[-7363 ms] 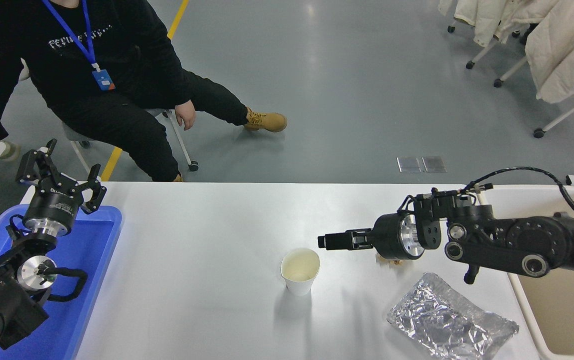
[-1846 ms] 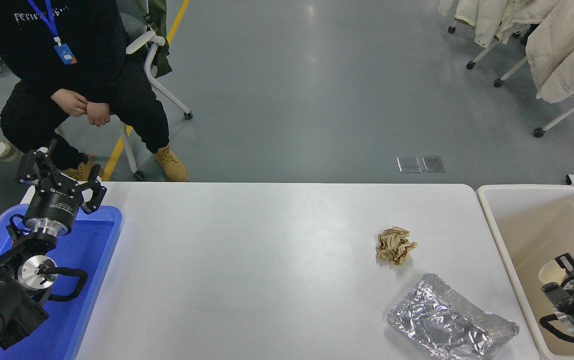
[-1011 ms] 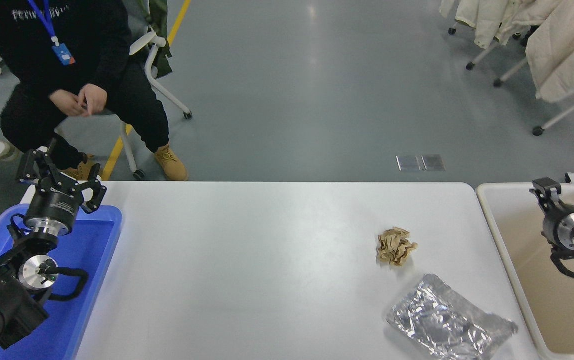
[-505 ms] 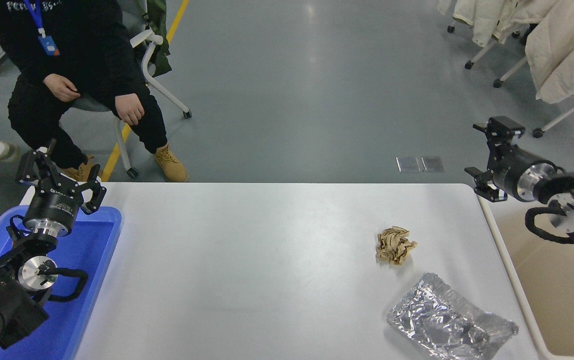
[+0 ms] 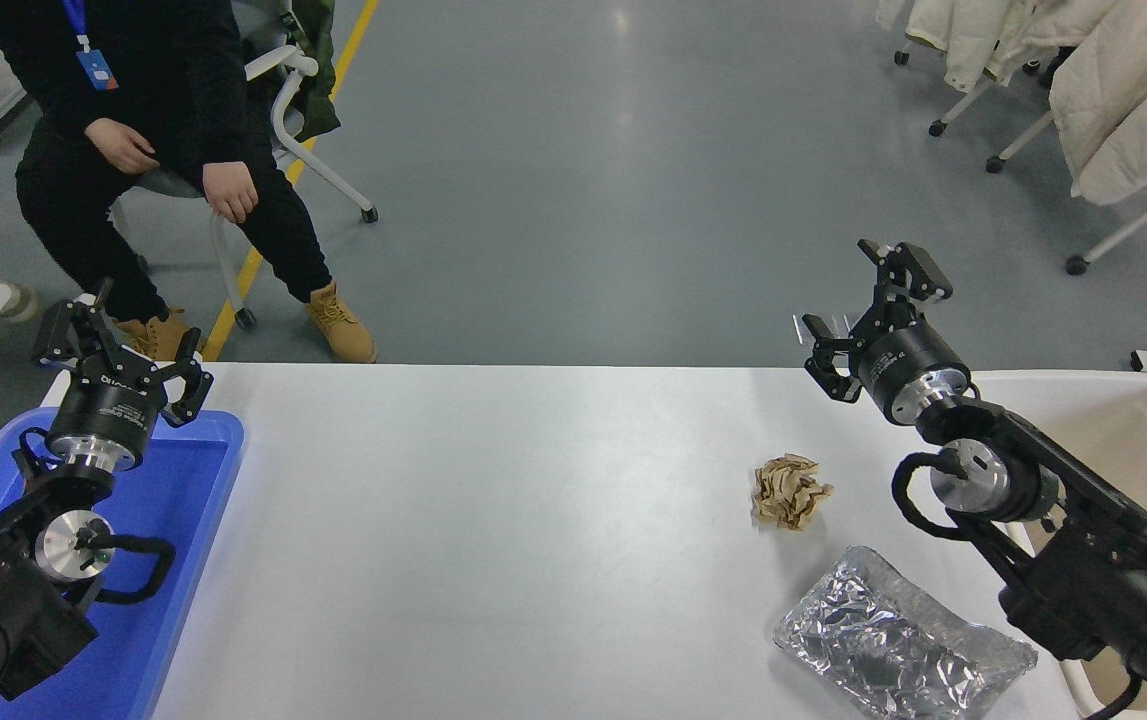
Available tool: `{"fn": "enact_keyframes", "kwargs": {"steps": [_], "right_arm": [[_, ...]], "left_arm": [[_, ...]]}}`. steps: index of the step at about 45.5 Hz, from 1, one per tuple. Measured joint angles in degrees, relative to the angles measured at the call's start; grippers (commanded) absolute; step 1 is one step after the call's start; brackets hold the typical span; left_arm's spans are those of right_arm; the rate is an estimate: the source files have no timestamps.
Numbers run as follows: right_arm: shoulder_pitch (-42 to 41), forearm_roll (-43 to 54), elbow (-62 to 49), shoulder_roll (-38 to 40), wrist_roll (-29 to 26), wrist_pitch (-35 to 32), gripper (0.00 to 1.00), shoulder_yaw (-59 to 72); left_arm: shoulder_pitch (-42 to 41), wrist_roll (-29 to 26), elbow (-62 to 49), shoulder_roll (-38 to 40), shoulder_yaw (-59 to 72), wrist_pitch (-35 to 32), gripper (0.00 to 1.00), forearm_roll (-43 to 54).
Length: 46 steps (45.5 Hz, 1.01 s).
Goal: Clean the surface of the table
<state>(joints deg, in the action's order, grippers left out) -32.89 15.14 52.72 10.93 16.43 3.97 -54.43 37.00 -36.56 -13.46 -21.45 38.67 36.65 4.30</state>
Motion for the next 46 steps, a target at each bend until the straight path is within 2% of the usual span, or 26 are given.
{"fn": "enact_keyframes", "kwargs": {"steps": [18, 31, 46], "right_arm": [[1.0, -0.1, -8.0, -5.3, 5.9, -5.0, 1.0, 1.1], [1.1, -0.1, -9.1, -5.7, 7.1, -5.8, 1.0, 1.9], [0.8, -0.7, -6.3, 1.0, 7.4, -5.9, 1.0, 3.5]], "left_arm": [[0.0, 0.0, 0.0, 0.0, 0.0, 0.0, 1.0, 0.0], [0.0, 0.0, 0.0, 0.0, 0.0, 0.0, 1.0, 0.0], [0.0, 0.0, 0.0, 0.0, 0.0, 0.0, 1.0, 0.0]]}}
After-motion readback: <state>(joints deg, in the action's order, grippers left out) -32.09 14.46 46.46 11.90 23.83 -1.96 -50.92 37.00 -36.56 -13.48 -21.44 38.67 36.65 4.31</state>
